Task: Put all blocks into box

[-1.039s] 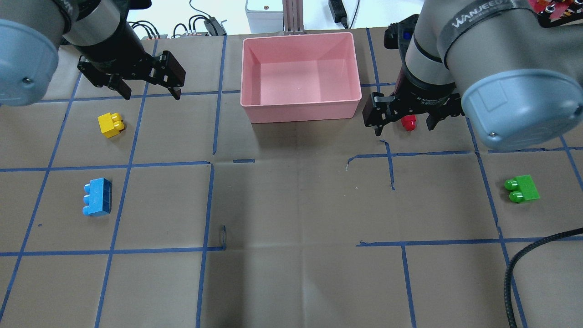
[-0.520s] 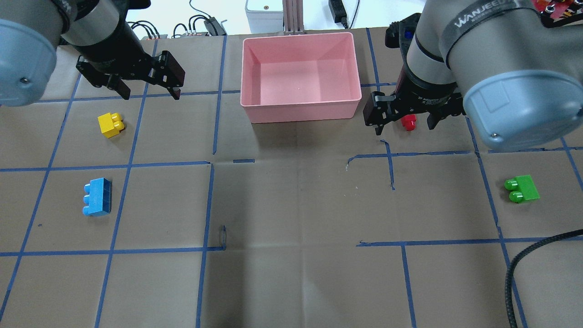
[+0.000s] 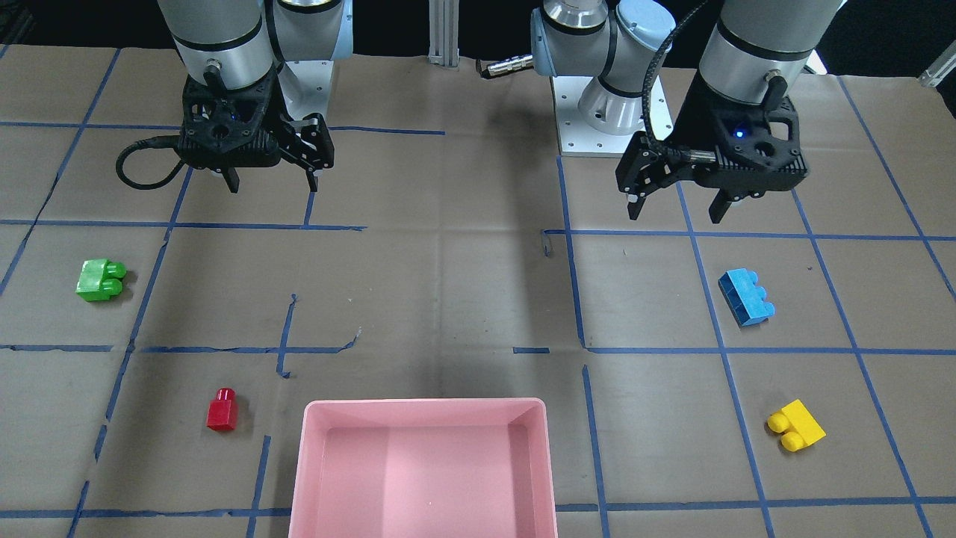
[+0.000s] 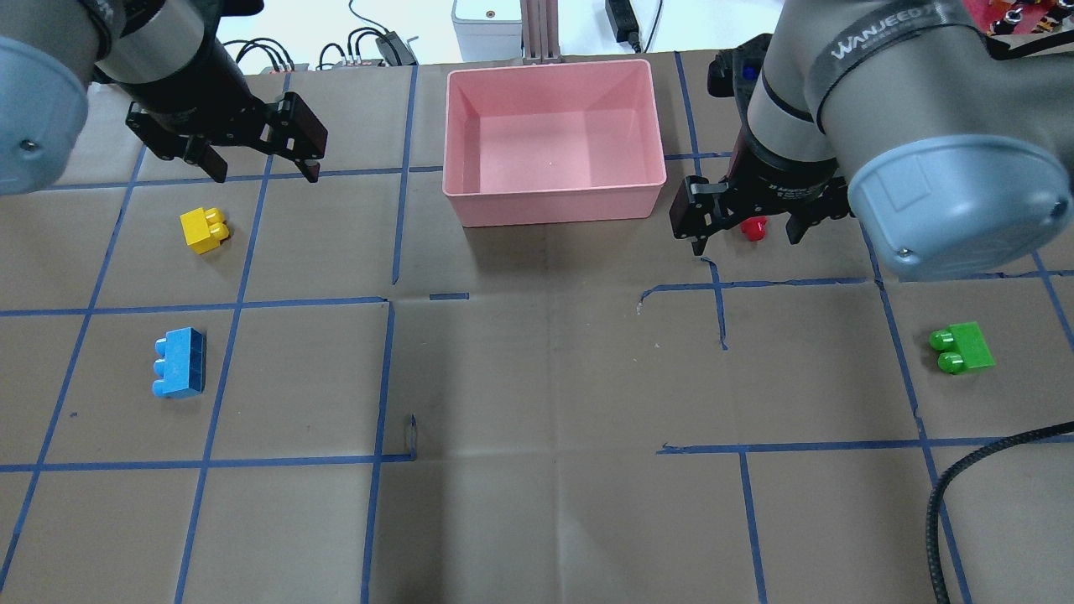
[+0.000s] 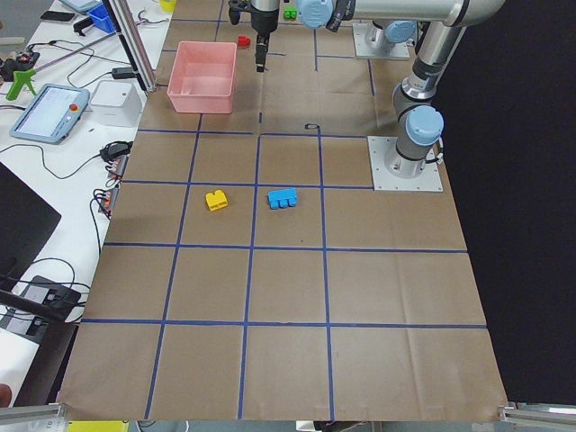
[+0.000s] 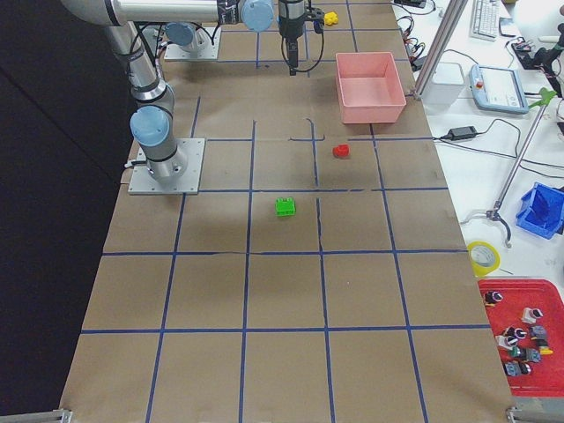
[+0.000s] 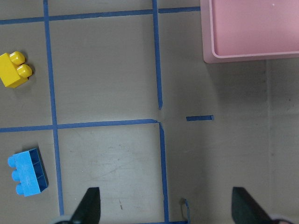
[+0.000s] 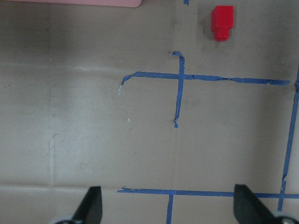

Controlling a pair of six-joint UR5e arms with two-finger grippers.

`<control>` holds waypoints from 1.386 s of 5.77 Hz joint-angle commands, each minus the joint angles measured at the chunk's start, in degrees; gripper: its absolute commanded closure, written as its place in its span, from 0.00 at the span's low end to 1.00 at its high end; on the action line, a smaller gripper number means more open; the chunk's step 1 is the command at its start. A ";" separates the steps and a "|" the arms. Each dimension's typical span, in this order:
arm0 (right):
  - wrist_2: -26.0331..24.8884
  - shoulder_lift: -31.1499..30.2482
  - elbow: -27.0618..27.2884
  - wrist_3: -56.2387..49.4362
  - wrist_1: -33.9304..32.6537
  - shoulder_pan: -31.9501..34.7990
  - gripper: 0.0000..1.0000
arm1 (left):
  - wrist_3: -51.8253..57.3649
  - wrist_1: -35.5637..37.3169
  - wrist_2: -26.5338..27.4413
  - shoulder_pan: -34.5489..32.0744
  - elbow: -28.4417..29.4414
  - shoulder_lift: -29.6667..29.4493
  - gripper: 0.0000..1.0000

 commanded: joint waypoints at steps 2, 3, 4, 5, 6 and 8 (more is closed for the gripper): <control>-0.45 -2.88 0.74 -15.35 1.14 -14.50 0.00 | 4.31 -0.15 -0.08 17.65 -2.56 -0.44 0.00; -0.62 -4.38 2.39 -24.54 0.10 -23.11 0.00 | 13.21 0.38 0.27 24.59 -4.58 -0.35 0.01; -0.10 -4.66 3.19 -32.81 0.00 -31.37 0.00 | 21.74 0.29 0.10 31.88 -7.30 -0.44 0.01; 0.25 -3.96 5.46 -39.94 -1.48 -36.24 0.00 | 28.52 0.47 0.01 35.08 -10.11 0.34 0.01; 0.43 -3.87 10.71 -40.19 -8.80 -38.20 0.00 | 29.29 1.77 -0.08 35.03 -12.32 0.70 0.01; 0.52 -3.78 21.36 -39.93 -23.42 -40.41 0.00 | 28.86 12.27 -0.25 35.29 -18.71 -1.22 0.01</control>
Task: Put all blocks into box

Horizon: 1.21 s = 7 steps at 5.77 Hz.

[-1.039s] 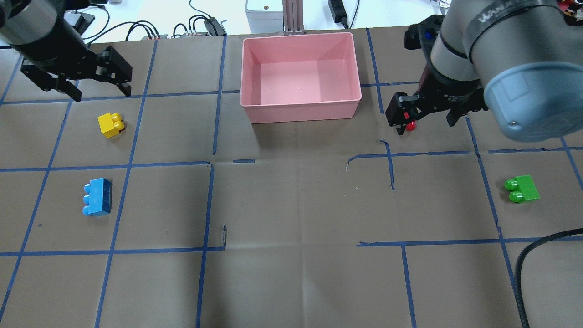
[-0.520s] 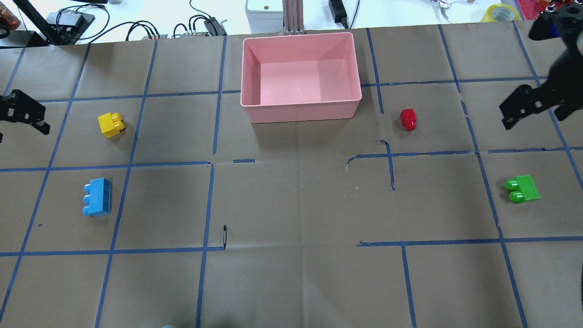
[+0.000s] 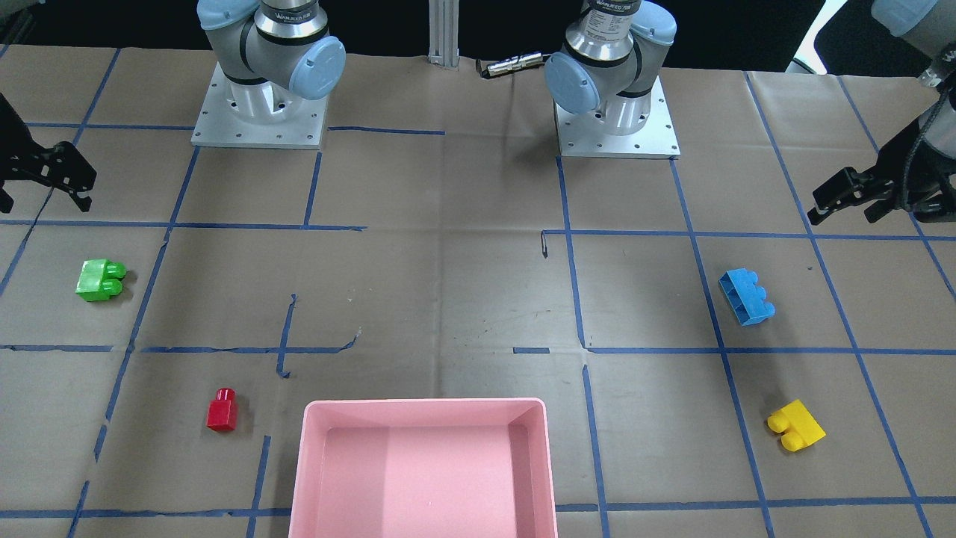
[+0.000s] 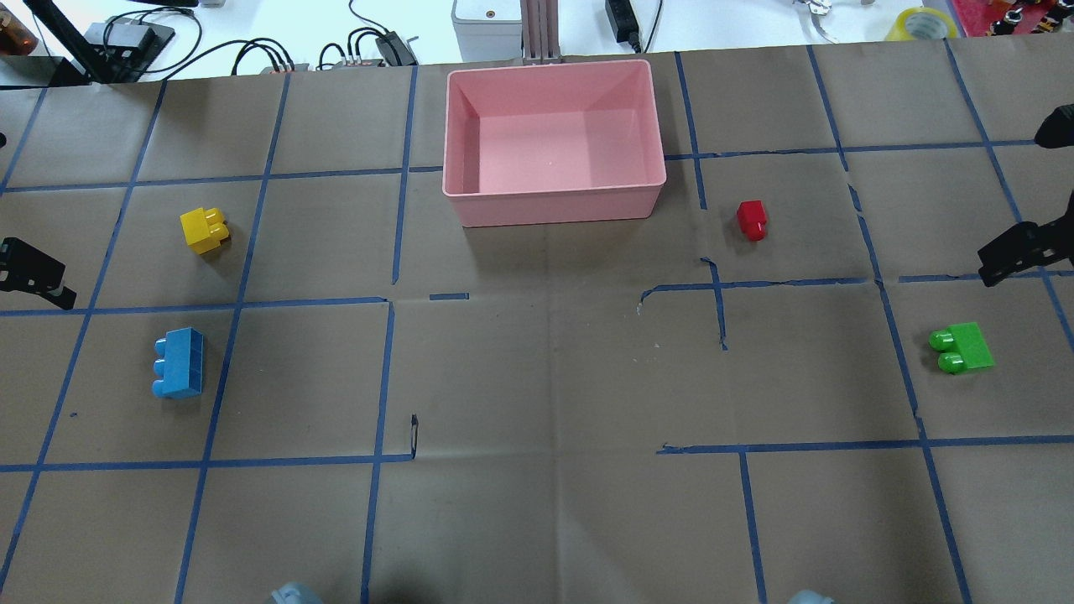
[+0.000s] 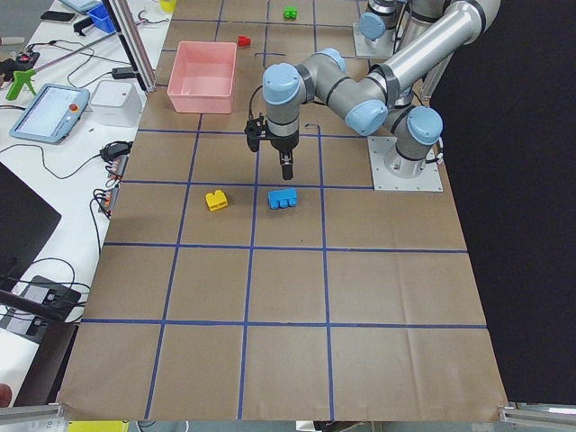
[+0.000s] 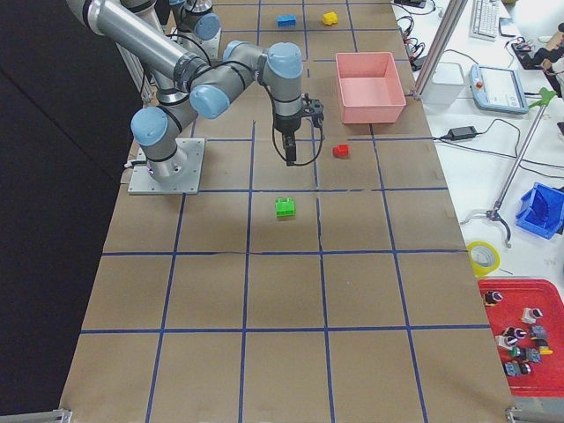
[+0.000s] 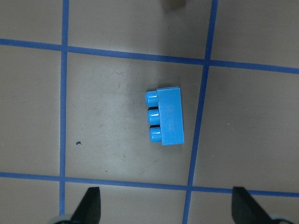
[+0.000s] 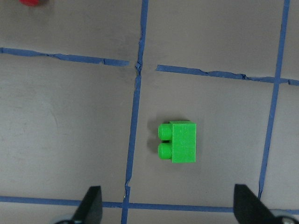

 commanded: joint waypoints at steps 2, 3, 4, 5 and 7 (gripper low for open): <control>1.21 6.13 7.70 0.49 -11.79 -3.66 0.00 | -5.11 17.61 -3.26 0.20 -11.32 -2.24 0.01; 2.35 9.13 9.72 -1.17 -17.77 -5.07 0.01 | -8.26 20.45 -3.72 0.03 -11.70 -5.38 0.01; 2.45 10.21 12.61 -4.84 -23.74 -5.69 0.01 | -8.99 21.78 -3.73 -0.06 -11.71 -7.94 0.01; 2.88 11.87 12.99 -4.97 -25.80 -5.96 0.02 | -13.87 24.15 -3.03 -3.02 -13.01 -6.66 0.03; 3.59 17.49 12.99 -5.23 -31.08 -6.14 0.01 | -13.84 28.36 -3.11 -5.33 -13.56 -9.44 0.02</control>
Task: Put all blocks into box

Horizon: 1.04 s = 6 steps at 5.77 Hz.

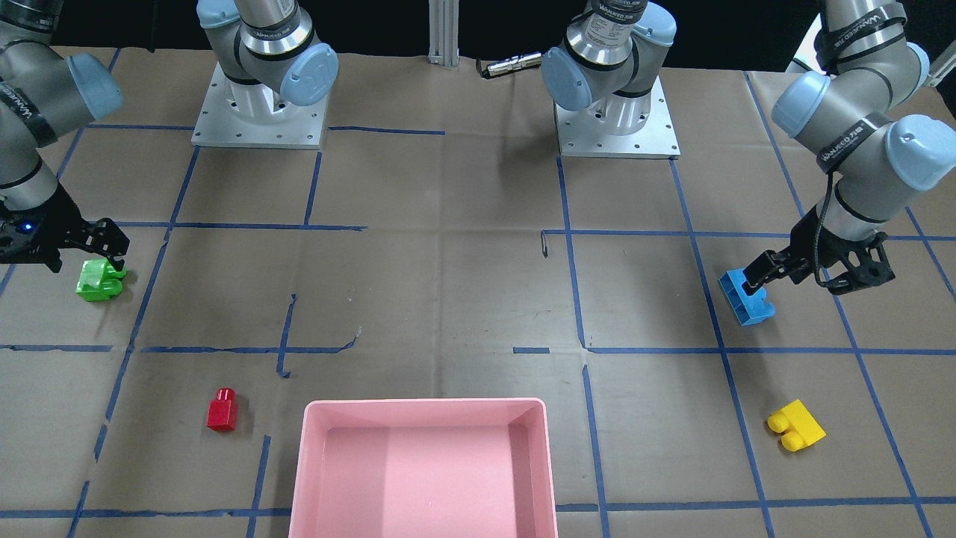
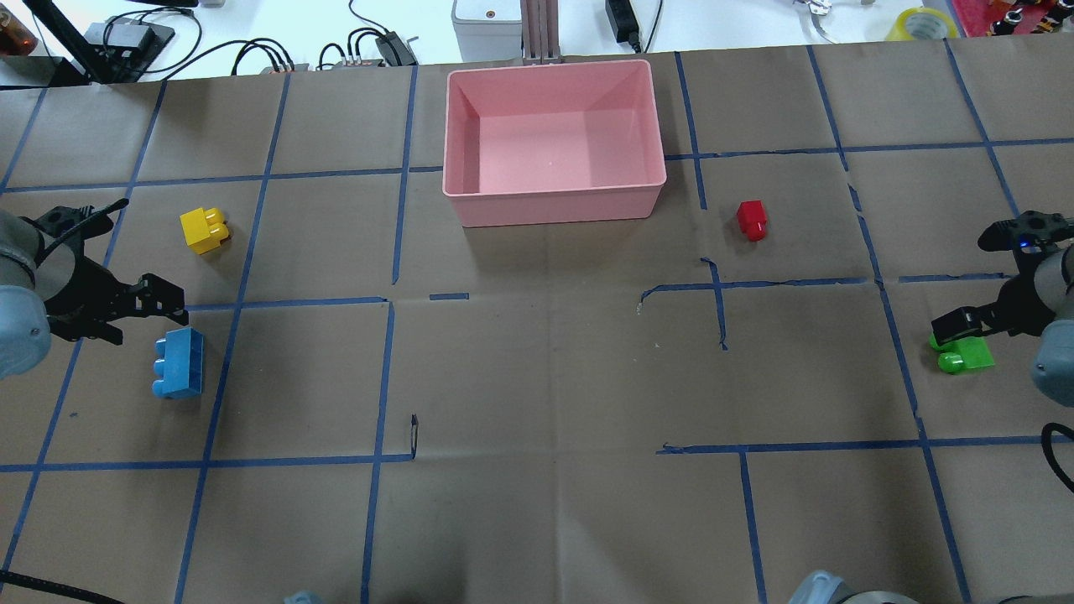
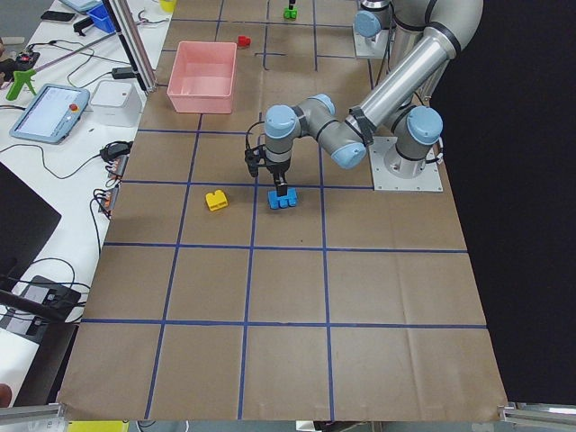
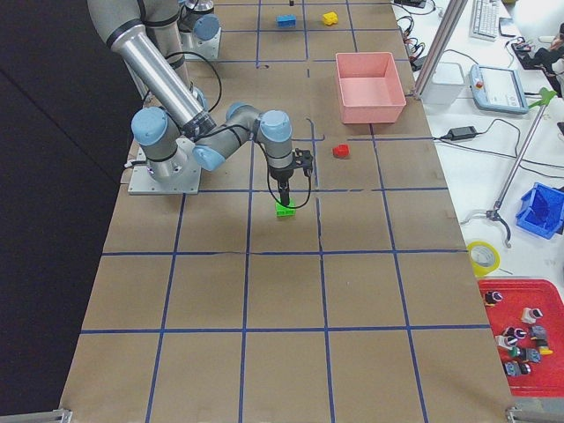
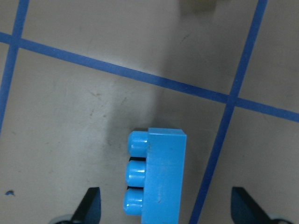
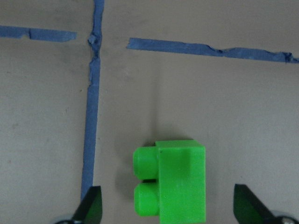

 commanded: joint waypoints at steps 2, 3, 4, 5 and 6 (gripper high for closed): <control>0.19 3.58 0.16 -0.16 -1.92 -1.28 0.01 | 5.81 8.49 0.07 -0.58 0.09 -7.55 0.02; 0.19 4.54 0.07 -0.34 -2.18 -2.16 0.01 | 5.94 9.94 0.07 -0.50 -0.08 -8.80 0.02; 0.19 4.99 0.07 -0.34 -2.18 -2.17 0.01 | 5.94 9.96 0.24 -0.50 -0.34 -8.55 0.02; 0.19 4.82 0.07 -0.17 -2.18 -2.17 0.02 | 5.94 9.61 1.38 -0.41 -0.61 -8.20 0.02; 0.19 4.56 0.24 -0.16 -2.00 -2.17 0.11 | 6.37 9.34 3.04 -0.41 -1.22 -8.55 0.02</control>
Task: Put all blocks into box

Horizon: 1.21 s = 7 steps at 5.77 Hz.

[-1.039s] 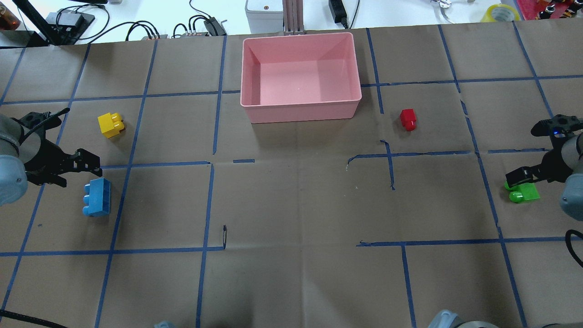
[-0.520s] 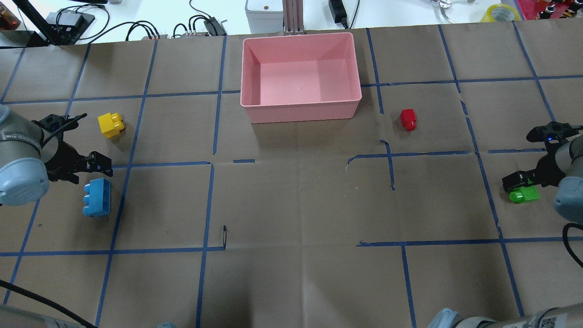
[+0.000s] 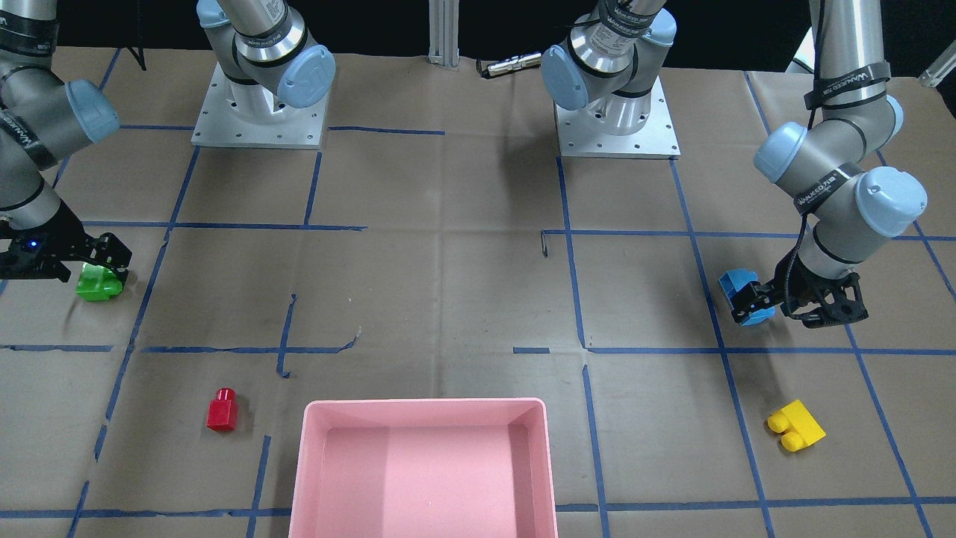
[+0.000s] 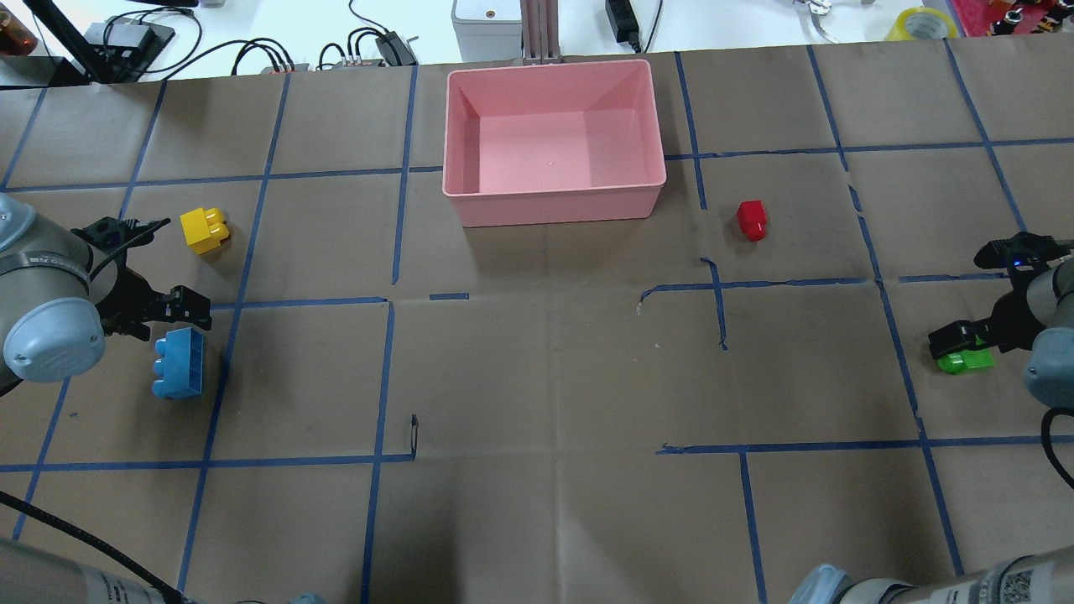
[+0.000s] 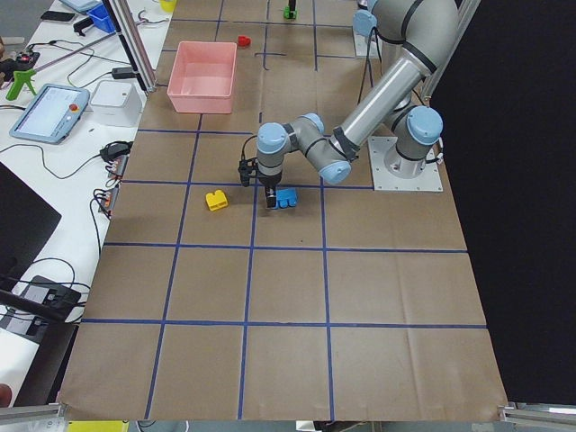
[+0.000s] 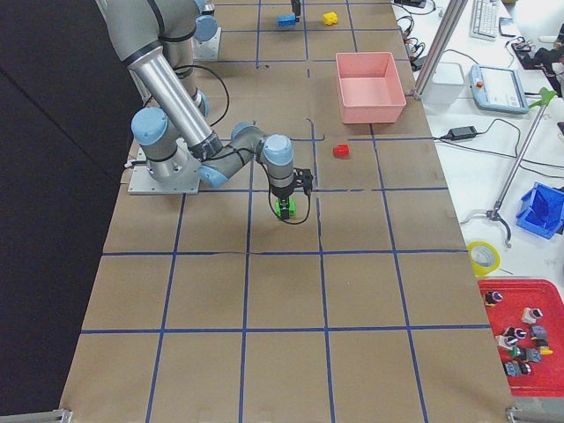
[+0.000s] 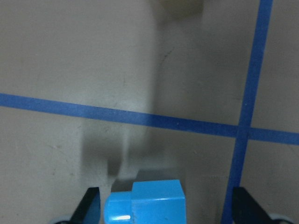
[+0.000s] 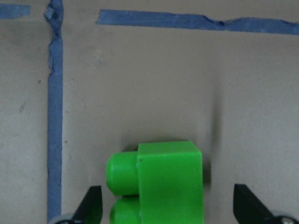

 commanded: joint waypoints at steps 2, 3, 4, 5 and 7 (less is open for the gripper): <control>-0.09 -0.25 0.21 0.13 0.65 0.06 0.71 | 0.32 -1.61 1.67 0.11 -1.47 -0.18 0.02; -0.09 -0.60 -0.05 0.13 0.74 0.06 0.82 | 0.32 -2.06 1.67 0.11 -1.47 0.17 0.05; -0.26 -0.77 -0.66 0.04 0.82 0.32 0.88 | 0.58 -2.06 2.19 0.11 -1.47 0.26 0.11; -0.26 -1.99 -3.10 0.04 3.09 0.58 0.89 | 0.58 -2.32 3.94 0.11 -1.47 0.44 0.30; 0.00 -8.75 -15.62 5.88 22.25 6.87 0.91 | 0.58 -5.57 4.04 0.11 -0.95 0.96 0.63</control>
